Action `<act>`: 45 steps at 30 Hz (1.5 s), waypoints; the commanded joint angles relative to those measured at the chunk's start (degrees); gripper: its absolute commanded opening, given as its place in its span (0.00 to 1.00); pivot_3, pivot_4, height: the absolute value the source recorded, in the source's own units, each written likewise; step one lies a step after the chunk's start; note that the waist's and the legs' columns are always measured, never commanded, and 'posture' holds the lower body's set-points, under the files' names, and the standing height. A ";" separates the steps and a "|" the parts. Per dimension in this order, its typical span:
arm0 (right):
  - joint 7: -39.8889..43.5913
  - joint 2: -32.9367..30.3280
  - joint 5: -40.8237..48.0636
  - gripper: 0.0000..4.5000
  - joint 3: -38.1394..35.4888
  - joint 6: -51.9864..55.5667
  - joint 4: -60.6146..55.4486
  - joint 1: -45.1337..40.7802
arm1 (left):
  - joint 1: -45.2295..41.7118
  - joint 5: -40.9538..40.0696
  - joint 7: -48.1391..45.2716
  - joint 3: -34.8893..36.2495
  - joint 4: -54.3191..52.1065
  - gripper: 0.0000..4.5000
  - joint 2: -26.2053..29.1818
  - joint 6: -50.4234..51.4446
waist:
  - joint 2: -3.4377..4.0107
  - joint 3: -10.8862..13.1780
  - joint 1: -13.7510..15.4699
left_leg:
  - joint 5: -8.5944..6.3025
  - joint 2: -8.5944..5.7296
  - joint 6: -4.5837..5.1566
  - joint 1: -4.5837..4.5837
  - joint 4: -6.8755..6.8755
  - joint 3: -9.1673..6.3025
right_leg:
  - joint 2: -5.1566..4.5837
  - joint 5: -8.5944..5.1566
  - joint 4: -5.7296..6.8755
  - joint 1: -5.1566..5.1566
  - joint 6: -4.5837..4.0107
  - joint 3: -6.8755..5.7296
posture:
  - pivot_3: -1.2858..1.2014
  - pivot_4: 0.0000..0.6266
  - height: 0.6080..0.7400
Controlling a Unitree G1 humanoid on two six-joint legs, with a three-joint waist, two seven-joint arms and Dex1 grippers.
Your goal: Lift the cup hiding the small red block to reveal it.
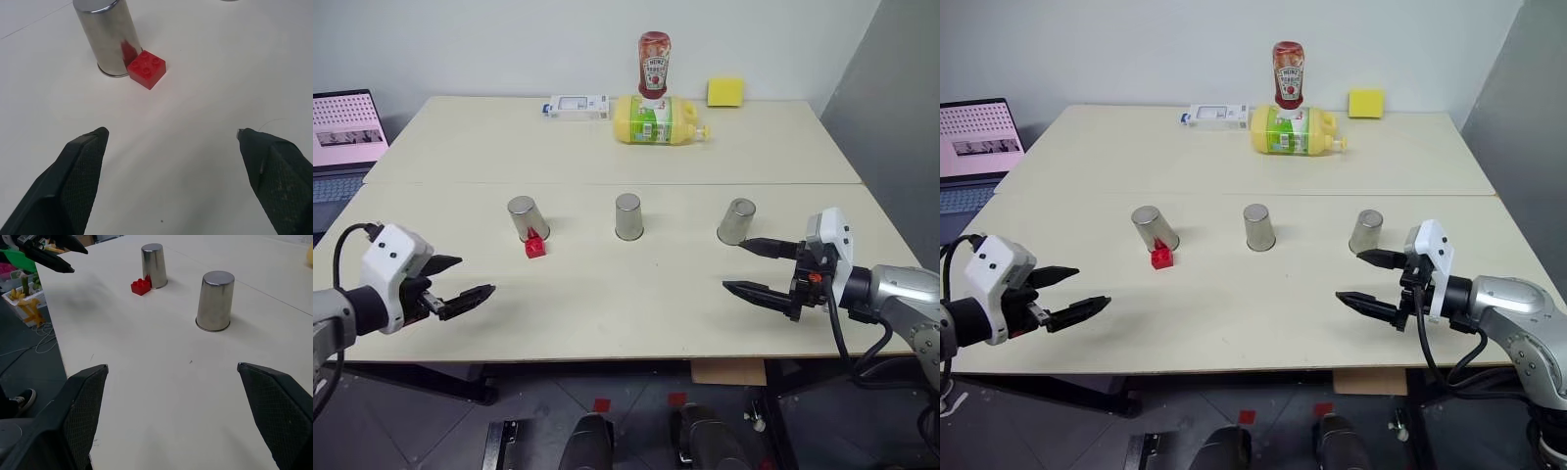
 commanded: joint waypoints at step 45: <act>-1.73 0.41 0.91 1.00 -0.78 1.19 -2.08 -2.24 | -3.60 -0.25 -0.46 -0.91 0.37 0.99 0.42 -0.56 | 0.00 0.00 0.00 | 0.00 0.00 0.00 0.00 0.00 0.00 | 0.00 -0.01 0.00 0.00 -0.01 -0.01 | 0.52 0.24 1.00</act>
